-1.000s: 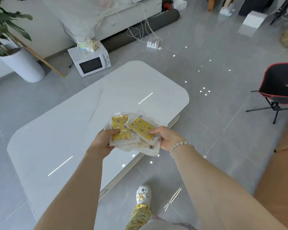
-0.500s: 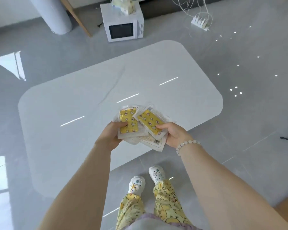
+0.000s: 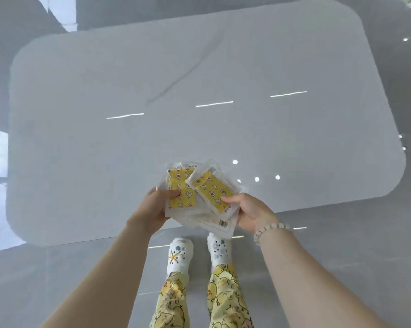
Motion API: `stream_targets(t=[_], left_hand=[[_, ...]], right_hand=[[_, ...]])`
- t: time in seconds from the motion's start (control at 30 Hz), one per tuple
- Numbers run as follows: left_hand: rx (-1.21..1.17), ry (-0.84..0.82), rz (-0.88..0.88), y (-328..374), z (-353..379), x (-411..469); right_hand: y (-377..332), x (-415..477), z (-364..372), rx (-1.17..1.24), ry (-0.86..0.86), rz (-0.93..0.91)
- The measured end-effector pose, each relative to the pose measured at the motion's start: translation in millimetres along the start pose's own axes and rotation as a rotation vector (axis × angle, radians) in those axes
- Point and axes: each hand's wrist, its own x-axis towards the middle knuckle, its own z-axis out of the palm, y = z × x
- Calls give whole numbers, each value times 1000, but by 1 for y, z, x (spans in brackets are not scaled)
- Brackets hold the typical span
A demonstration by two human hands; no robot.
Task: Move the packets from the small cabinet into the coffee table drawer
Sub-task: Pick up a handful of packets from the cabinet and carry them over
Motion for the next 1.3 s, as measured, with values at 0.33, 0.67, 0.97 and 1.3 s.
stream_targets(t=[0.33,0.67,0.97,1.3], left_hand=[[77,121,86,-33,7,99],[182,275,198,-39,9,114],[574,547,268,-46,12,115],[948,732,224,-47,18,115]], right_hand=[[-8,110,-42,-105,159,-65],[-20,127,-23,-516,400,-213],[-10,115,-15,-758,626,-463],[5,122,-15,-1003,1002,-578]])
